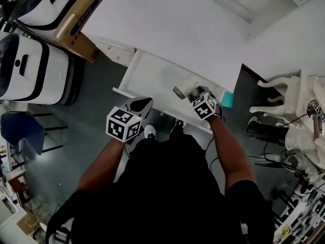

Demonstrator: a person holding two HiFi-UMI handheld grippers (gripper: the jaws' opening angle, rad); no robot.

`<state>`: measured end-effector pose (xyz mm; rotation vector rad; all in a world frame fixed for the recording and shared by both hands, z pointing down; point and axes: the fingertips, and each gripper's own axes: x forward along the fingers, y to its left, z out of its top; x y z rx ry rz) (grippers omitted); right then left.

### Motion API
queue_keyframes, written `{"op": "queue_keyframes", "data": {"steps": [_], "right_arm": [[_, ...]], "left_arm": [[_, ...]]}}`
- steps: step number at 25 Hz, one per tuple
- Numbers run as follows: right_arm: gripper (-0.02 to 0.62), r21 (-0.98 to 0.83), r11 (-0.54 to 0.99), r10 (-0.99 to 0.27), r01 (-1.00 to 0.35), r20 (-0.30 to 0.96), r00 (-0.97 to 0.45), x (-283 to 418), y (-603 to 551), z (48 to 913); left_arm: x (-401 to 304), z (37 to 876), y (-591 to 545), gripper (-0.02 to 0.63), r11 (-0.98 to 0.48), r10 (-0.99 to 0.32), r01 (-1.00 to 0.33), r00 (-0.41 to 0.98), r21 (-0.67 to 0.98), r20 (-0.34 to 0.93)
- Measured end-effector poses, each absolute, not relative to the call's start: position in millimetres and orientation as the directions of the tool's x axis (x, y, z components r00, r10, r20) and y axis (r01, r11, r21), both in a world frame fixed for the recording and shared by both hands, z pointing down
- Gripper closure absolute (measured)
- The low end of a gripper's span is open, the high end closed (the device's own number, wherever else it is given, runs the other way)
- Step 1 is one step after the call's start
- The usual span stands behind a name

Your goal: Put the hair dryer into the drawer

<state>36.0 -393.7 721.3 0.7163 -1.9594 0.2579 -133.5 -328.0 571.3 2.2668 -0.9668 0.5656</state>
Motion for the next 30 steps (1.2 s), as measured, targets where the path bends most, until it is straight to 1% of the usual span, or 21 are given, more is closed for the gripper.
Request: {"op": "queue_keyframes", "data": {"steps": [5, 10, 19, 30], "right_arm": [[0.383, 0.152, 0.892, -0.290, -0.426, 0.915, -0.280, 29.2, -399.1, 763.5], [0.383, 0.152, 0.928, -0.239, -0.340, 0.943, -0.233, 25.9, -412.4, 804.1], [0.382, 0.135, 0.947, -0.190, -0.291, 0.967, -0.171, 29.2, -424.2, 847.5], [0.382, 0.120, 0.960, -0.160, -0.254, 0.977, -0.140, 26.3, -426.5, 867.6]], "left_arm": [[-122.4, 577.3, -326.7, 0.595, -0.532, -0.482, -0.761, 0.633, 0.371, 0.606], [-117.6, 588.7, -328.2, 0.595, -0.515, -0.471, -0.770, 0.622, 0.378, 0.625], [-124.0, 594.7, -331.7, 0.595, -0.459, -0.487, -0.804, 0.584, 0.379, 0.650], [-139.2, 599.4, -332.6, 0.595, -0.398, -0.508, -0.833, 0.549, 0.384, 0.664]]}}
